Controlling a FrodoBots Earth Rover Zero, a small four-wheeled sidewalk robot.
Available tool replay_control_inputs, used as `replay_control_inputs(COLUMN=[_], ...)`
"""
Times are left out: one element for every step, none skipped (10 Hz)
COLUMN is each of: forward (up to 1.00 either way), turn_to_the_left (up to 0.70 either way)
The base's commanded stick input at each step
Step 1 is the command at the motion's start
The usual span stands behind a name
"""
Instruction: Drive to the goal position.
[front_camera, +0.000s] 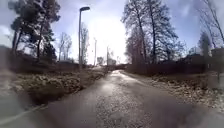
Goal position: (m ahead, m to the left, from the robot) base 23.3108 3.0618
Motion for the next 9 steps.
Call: replay_control_inputs(forward=[0.85, 0.85, 0.85, 0.85, 0.85, 0.85, 0.85, 0.85, 0.85], turn_to_the_left=[0.0, 0.0, 0.0, 0.0, 0.0, 0.0, 0.0, 0.0, 0.0])
